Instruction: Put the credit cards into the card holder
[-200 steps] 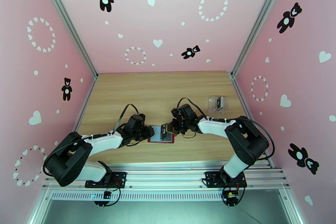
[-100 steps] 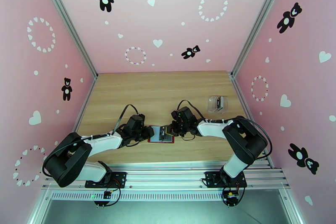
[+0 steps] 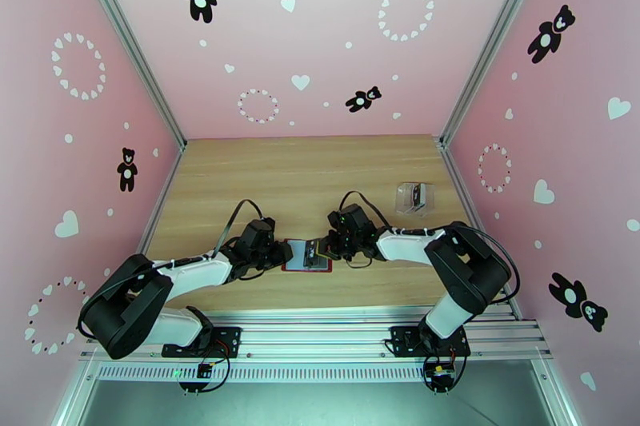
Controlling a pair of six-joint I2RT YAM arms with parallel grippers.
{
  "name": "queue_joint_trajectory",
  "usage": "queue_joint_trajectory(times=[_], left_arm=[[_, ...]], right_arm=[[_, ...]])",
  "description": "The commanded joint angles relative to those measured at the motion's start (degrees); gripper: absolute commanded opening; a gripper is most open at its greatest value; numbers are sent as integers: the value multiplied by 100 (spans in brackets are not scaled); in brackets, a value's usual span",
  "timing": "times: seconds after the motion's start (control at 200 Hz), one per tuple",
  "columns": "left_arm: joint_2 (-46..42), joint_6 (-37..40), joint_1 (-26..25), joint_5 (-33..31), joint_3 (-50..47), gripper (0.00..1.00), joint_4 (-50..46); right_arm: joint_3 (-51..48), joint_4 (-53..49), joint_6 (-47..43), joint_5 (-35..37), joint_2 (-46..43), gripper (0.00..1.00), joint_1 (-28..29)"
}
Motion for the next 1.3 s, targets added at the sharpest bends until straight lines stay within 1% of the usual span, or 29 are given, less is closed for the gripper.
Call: queue_joint_trajectory(times=[0.0, 0.631, 1.296], left_arm=[[-14, -9, -37, -114, -89, 32, -156], [11, 19, -31, -128, -59, 32, -192], [86, 25, -48, -74, -56, 32, -130]], right_arm=[[-116, -171, -24, 173, -108, 0, -36], [-72, -276, -285, -111, -11, 0, -181], [-54, -104, -170, -171, 180, 0, 0]])
